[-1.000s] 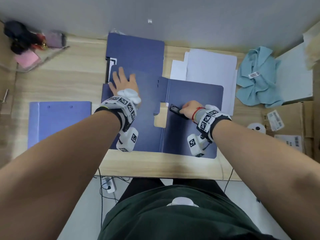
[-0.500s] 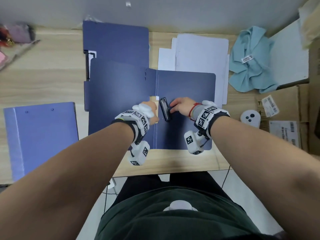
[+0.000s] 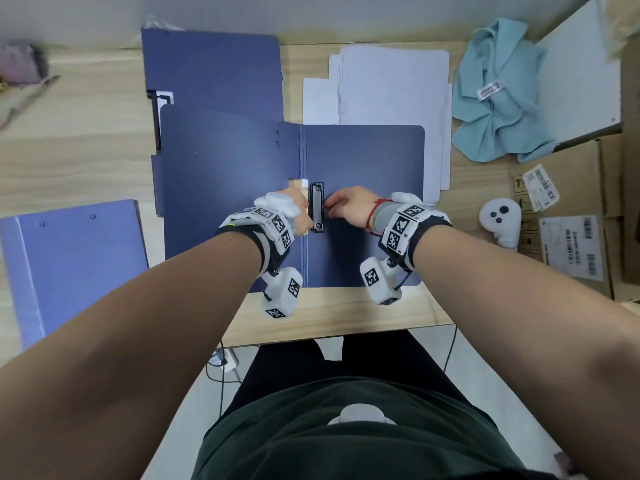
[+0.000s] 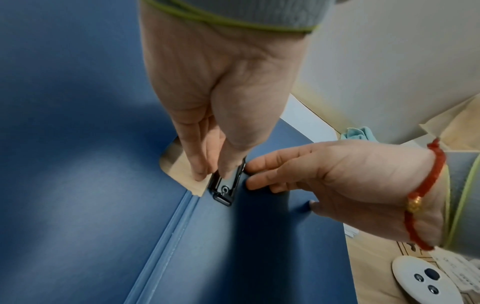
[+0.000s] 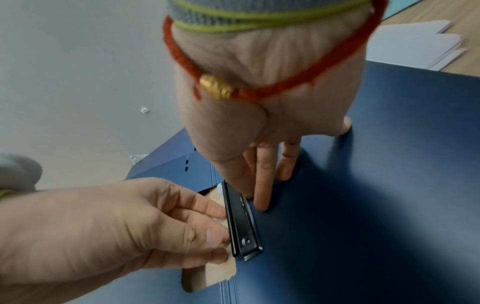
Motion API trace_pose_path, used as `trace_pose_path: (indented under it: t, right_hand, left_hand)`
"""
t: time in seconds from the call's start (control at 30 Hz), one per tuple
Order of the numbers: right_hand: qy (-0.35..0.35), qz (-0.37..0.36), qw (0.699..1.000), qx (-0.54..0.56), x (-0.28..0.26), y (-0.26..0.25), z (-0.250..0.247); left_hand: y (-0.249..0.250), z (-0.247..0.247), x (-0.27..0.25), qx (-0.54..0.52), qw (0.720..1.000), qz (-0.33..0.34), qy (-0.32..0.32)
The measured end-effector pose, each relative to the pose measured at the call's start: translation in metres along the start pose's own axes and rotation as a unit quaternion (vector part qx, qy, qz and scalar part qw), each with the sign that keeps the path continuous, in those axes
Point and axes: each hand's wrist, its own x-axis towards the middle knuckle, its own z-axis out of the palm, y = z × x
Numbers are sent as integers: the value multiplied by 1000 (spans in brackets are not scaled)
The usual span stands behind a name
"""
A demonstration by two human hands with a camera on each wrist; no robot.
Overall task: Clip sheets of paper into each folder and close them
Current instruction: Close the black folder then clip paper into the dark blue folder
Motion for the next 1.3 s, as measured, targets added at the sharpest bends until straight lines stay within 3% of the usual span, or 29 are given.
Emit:
trace_pose_path:
  t: [0.17,0.27,0.4,0.57,0.73,0.93,1.17,1.3]
  right_hand:
    - [107,21,994,20,-8,7,-36]
    - [191,36,979,54,-12,14,-76]
    - [248,75,964,61,-13,27,-122]
    - [243,126,959,72,-4,44,-156]
    - [238,145,958,72,11,48,-165]
    - [256,151,951,81,26,35,-170]
    - [247,127,953,118,39,30,-176]
    - [233,117,954,145,44,34,-176]
  left_hand:
    - [8,-15,4,-11,999,-29,34]
    - [24,-34,7,-34,996,-16,77]
    - [45,-52,15,-41,993,3,111]
    - [71,-73,19,19,996,17,91]
    - [88,-79,42,21,992,-35,116]
    - [100,-96,74,-74,992,-60,83]
    - [102,-110,89,-210,970,-105,68]
    - [89,-99,111,-263,960,-84,45]
